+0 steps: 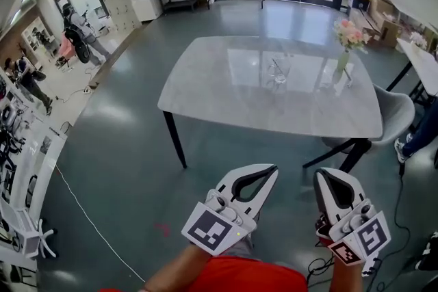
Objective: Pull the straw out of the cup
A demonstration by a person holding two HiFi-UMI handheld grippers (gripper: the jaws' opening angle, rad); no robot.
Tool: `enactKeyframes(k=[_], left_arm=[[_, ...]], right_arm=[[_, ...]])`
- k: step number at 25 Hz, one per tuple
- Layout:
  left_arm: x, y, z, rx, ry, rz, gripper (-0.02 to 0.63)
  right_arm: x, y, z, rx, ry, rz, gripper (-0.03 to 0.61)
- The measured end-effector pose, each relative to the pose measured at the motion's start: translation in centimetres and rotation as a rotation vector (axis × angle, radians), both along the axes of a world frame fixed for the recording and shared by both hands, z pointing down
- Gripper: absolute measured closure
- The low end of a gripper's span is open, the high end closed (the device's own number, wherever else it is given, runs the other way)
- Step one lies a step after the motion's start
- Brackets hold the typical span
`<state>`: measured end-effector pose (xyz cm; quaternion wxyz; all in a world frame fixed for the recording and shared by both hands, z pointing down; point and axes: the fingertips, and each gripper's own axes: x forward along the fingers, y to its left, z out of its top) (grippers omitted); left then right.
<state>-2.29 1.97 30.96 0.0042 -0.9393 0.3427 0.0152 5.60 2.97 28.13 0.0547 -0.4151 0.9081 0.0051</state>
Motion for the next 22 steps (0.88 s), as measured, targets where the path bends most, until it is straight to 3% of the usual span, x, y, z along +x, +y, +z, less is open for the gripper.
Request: enactKeyframes(k=[14, 22], left_arm=[[-1.7, -14.6, 1.3, -0.035, -0.007, 0.015, 0.594], [-1.2, -22.4, 2.3, -0.039, -0.02, -0.047, 0.594]], right_arm=[[-1.6, -12.9, 0.4, -0.026, 0.042, 0.037, 0.581], [-0.1, -20.8, 1.0, -0.029, 0.033, 0.014, 0.581]])
